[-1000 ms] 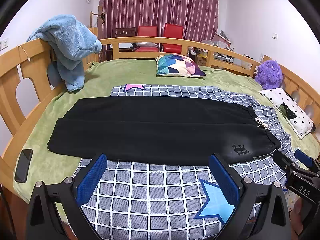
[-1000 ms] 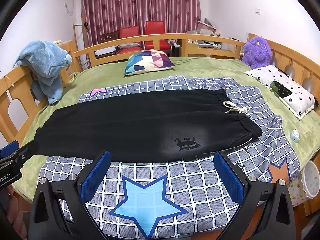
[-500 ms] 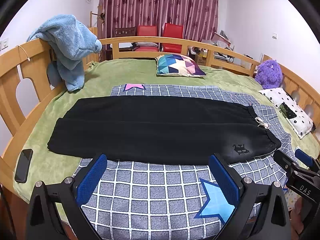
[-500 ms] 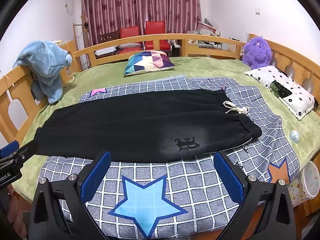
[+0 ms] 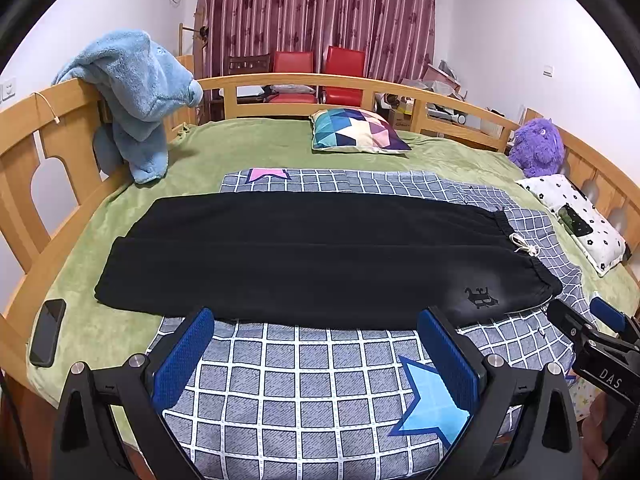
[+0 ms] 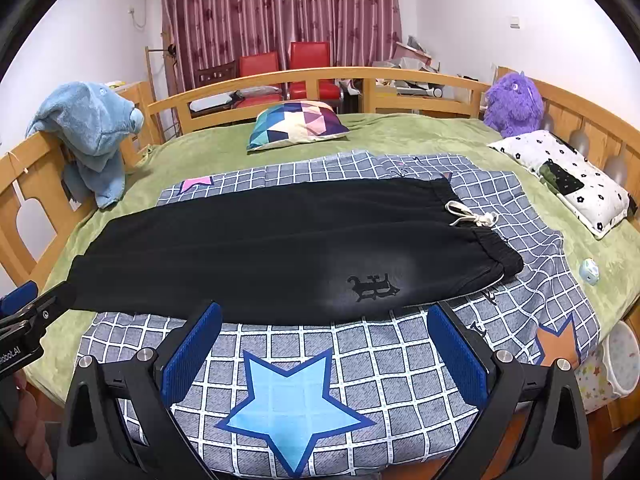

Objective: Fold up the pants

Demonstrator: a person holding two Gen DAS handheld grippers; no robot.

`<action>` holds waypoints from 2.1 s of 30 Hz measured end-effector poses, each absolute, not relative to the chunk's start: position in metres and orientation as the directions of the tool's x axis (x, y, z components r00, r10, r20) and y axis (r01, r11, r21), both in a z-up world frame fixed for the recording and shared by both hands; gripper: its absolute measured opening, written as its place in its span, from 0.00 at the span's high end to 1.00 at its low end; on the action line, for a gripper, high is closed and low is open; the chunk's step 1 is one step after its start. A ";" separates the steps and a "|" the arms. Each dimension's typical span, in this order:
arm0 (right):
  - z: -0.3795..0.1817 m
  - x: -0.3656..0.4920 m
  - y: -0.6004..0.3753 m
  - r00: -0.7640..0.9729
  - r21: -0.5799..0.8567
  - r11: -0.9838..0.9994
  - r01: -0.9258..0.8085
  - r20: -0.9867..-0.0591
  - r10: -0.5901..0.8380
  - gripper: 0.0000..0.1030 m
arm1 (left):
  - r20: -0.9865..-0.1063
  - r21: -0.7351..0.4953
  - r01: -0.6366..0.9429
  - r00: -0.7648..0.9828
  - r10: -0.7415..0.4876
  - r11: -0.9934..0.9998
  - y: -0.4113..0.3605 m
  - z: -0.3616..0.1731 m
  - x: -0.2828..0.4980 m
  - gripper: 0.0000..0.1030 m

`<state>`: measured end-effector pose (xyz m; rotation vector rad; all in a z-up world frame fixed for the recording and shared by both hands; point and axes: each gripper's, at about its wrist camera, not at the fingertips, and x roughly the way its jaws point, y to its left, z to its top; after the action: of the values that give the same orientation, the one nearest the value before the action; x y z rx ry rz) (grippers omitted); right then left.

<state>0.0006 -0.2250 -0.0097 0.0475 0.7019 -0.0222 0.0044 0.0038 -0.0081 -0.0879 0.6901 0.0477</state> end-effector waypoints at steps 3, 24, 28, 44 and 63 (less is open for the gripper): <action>-0.010 0.000 -0.225 0.763 0.036 0.999 0.037 -0.646 -0.005 0.02 | -0.638 -0.063 -0.074 0.770 0.017 0.995 0.004 -0.008 0.004 0.00; -0.010 0.000 -0.225 0.763 0.036 0.999 0.033 -0.647 -0.002 0.02 | -0.638 -0.065 -0.073 0.770 0.015 0.995 0.004 -0.009 0.004 0.00; -0.009 -0.003 -0.224 0.768 0.035 0.999 0.016 -0.641 0.010 0.02 | -0.625 -0.075 -0.071 0.781 0.009 0.995 0.006 -0.007 -0.001 0.00; 0.012 -0.004 -0.257 0.848 0.141 0.990 -0.032 -0.520 0.101 0.02 | -0.429 -0.017 -0.131 0.897 0.111 0.991 0.057 0.022 0.001 0.00; -0.122 0.102 -0.353 0.653 0.151 0.986 0.066 -0.754 0.072 0.23 | -0.703 -0.109 -0.216 0.707 0.079 0.970 0.150 -0.118 0.058 0.10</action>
<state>0.1025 -0.3532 -0.1224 0.1707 0.8608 0.0038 0.0576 0.1499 -0.1183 -0.1889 0.7694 0.1651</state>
